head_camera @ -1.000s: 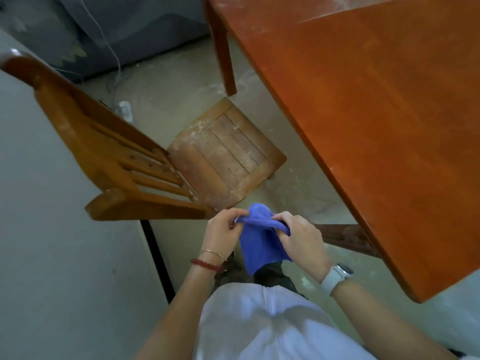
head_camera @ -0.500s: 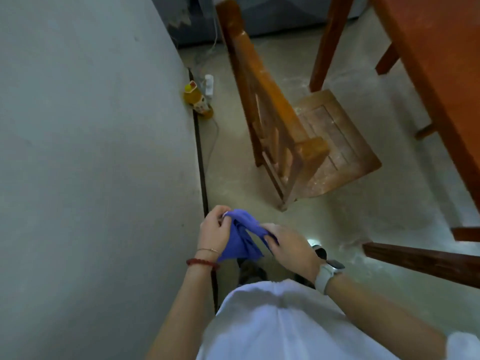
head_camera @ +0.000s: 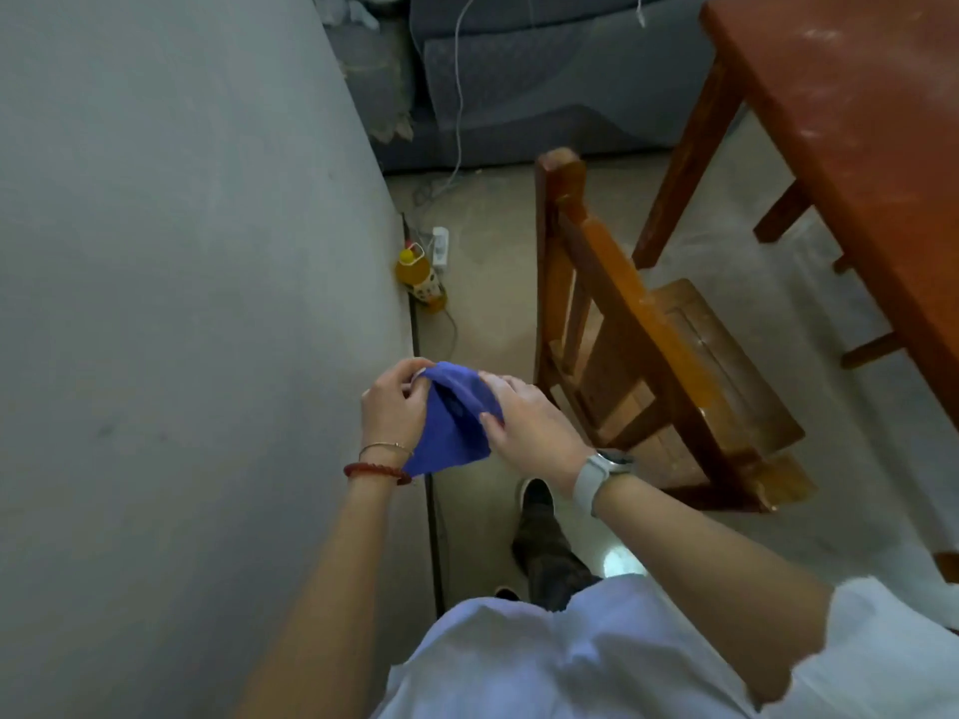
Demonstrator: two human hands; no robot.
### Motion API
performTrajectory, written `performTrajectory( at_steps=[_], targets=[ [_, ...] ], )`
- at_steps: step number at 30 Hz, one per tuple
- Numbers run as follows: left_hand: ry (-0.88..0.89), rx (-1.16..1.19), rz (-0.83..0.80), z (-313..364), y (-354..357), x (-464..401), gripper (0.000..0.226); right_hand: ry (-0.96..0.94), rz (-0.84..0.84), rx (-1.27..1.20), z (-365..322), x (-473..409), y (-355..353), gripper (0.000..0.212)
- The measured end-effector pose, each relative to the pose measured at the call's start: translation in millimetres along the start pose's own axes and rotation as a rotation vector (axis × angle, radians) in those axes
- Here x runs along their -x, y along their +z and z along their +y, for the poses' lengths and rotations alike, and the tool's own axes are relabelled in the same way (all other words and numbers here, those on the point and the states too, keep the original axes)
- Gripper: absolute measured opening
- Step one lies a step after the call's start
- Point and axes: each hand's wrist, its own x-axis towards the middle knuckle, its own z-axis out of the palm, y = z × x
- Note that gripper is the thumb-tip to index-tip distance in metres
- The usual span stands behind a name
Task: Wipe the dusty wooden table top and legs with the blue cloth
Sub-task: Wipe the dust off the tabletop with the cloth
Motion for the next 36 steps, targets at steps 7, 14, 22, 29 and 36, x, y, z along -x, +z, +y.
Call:
performTrajectory(
  at_steps=[7,14,22,29,36],
  targets=[
    [0.032,0.036,0.02,33.6,-29.1,-110.3,0.009,0.073,-0.033,-0.138,-25.9,-128.2,-2.2,0.052],
    [0.029,0.012,0.208,63.5,-60.6,-223.1,0.015,0.044,0.151,0.087,-68.6,-259.3,-58.2,0.024],
    [0.06,-0.083,0.076,76.5,-21.1,-388.1,0.019,0.146,0.196,0.221,-46.0,-403.4,-135.7,0.016],
    [0.205,0.052,-0.22,136.6,26.0,-476.3,0.013,0.246,-0.118,-0.056,39.3,-430.2,-192.9,0.021],
    [0.489,0.137,-0.712,217.9,120.5,-495.4,0.014,0.785,0.229,-1.665,121.0,-424.1,-225.5,0.047]
  ],
)
